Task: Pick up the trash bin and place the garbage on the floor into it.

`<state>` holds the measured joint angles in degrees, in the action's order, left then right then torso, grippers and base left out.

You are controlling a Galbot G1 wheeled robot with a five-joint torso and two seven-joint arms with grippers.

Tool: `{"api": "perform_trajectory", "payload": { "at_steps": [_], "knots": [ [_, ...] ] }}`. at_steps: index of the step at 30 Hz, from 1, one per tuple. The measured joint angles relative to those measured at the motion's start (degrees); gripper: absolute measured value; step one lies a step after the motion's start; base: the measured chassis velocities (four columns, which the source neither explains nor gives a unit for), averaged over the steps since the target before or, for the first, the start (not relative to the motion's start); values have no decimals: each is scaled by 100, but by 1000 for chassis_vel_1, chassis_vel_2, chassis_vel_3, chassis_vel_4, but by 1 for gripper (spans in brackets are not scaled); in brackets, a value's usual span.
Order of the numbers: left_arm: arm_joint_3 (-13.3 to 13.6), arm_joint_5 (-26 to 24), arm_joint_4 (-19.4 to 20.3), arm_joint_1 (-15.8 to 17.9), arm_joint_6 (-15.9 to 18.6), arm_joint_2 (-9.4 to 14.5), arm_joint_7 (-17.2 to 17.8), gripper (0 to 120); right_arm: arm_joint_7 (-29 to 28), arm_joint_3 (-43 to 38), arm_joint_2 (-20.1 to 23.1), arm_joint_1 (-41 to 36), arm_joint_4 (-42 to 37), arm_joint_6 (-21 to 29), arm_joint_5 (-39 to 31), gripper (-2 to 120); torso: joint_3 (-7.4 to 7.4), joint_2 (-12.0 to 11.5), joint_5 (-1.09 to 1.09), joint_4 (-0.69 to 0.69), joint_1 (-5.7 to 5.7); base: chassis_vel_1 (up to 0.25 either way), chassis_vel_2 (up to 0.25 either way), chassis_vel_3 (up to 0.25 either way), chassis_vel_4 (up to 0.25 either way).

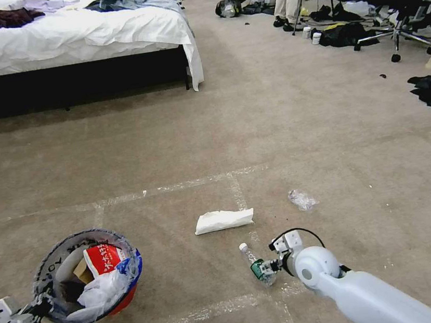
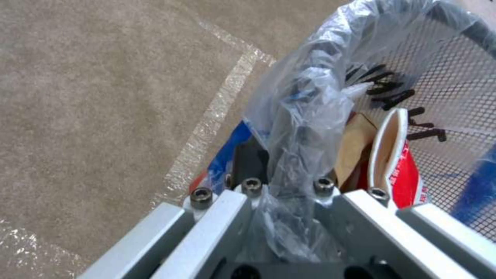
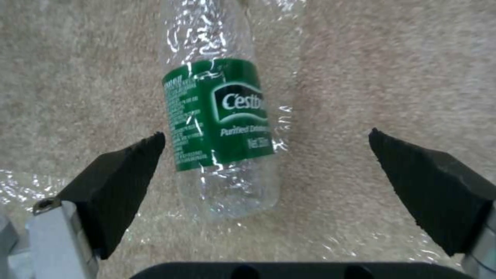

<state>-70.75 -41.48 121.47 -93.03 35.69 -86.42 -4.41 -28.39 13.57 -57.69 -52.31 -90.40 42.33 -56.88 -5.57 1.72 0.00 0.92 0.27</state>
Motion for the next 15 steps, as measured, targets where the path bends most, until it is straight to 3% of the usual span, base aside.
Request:
{"api": "perform_trajectory", "payload": {
  "at_steps": [13, 15],
  "knots": [
    [-25, -31, 6, 4, -16, 6, 11, 1, 139, 192, -359, 210, 479, -9, 191, 100, 0, 0, 0, 0, 0, 0, 0, 0, 0],
    [-25, -36, 1, 15, -17, 8, 15, 1, 167, 277, -554, 321, 663, -12, 265, 96, 0, 0, 0, 0, 0, 0, 0, 0, 0]
  ]
}}
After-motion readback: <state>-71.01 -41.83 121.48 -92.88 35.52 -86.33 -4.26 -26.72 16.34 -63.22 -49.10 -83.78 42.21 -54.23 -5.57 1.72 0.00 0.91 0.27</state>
